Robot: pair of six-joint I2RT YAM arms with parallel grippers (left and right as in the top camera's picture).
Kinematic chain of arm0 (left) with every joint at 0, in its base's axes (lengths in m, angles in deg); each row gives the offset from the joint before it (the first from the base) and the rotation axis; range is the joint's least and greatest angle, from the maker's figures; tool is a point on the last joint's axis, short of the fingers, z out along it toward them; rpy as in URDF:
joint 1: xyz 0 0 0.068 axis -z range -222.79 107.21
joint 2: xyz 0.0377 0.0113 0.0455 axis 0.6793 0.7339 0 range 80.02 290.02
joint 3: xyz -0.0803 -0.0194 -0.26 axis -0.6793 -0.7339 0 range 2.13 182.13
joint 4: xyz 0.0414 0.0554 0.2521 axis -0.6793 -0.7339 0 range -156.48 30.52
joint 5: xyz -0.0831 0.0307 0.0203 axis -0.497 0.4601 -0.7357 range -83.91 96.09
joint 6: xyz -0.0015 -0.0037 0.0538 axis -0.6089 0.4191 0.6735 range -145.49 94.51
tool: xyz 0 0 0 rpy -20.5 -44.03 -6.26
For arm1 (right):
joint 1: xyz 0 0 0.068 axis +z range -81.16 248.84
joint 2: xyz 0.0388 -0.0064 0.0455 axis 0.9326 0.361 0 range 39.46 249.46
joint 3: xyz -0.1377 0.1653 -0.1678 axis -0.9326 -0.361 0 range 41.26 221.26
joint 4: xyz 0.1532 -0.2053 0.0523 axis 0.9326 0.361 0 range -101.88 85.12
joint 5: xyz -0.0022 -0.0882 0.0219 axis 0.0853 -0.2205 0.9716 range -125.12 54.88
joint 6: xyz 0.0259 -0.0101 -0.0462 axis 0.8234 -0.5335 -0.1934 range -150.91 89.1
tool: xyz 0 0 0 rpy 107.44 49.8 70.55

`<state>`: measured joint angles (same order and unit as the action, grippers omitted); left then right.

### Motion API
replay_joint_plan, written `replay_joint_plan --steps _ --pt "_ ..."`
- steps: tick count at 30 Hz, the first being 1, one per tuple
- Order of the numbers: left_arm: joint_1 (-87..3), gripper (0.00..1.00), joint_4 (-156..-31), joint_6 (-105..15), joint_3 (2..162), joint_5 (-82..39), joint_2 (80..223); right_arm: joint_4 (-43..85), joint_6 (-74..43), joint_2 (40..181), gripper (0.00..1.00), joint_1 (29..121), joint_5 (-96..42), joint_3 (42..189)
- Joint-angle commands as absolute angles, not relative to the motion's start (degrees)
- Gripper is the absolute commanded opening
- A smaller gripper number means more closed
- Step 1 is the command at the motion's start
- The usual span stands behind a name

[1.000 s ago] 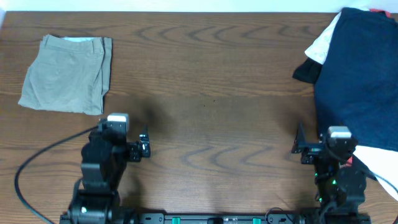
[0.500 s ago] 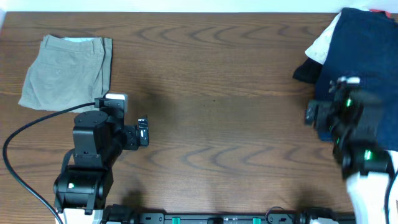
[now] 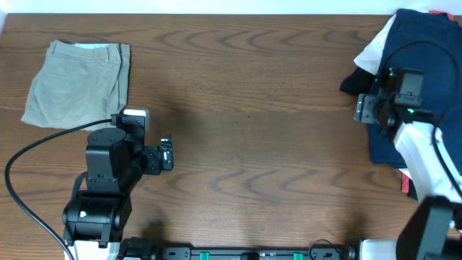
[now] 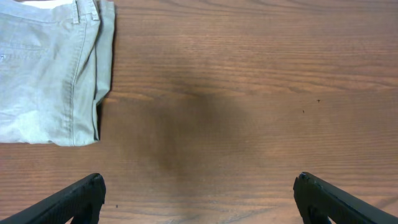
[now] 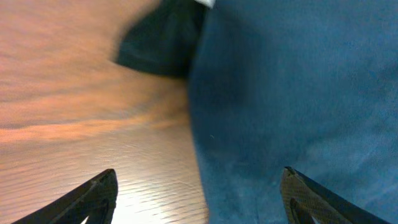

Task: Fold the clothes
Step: 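Move the right gripper over the clothes pile and descend onto the navy garment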

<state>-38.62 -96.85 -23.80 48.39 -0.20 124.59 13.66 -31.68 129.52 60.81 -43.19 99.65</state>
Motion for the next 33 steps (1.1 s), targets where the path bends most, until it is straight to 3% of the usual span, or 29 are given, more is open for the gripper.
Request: replay_joint_plan --steps 1,7,11,13,14,15,16,24,28,33 --pt "-38.86 0.98 -96.94 -23.86 49.46 -0.94 124.62 13.12 -27.86 133.80 0.79 60.48 -51.04 100.50" --pt "-38.86 0.98 -96.94 -23.88 49.46 -0.96 124.62 11.43 -25.26 140.67 0.69 60.50 -51.19 100.48" --pt "-38.86 0.98 -96.94 -23.88 49.46 -0.96 124.62 11.19 -25.15 144.21 0.52 60.48 -51.22 100.50" --pt "-38.86 0.98 -96.94 -23.86 49.46 -0.96 124.62 11.19 -25.10 145.61 0.39 60.48 -51.22 100.48" --pt "-38.86 0.98 -96.94 -23.86 49.46 -0.96 124.62 11.22 -24.69 145.91 0.27 60.48 -51.22 100.50" --pt "-38.86 0.98 -96.94 -23.88 49.46 -0.96 124.62 11.30 -24.01 145.98 0.08 60.48 -51.24 100.50" --pt "-38.86 0.98 -96.94 -23.86 49.46 -0.96 124.62 11.26 -23.03 145.87 0.01 60.48 -51.22 100.52" --pt "-38.86 0.98 -96.91 -23.86 49.46 -0.96 124.62 19.52 -25.58 134.35 0.01 60.68 -45.56 110.36" --pt "-38.86 0.98 -96.94 -23.88 49.46 -0.96 124.62 30.69 -33.01 127.16 0.01 62.23 -30.52 117.79" --pt "-38.86 0.98 -96.94 -23.88 49.46 -0.96 124.62 47.96 -33.32 122.96 0.01 67.76 -22.58 118.27"
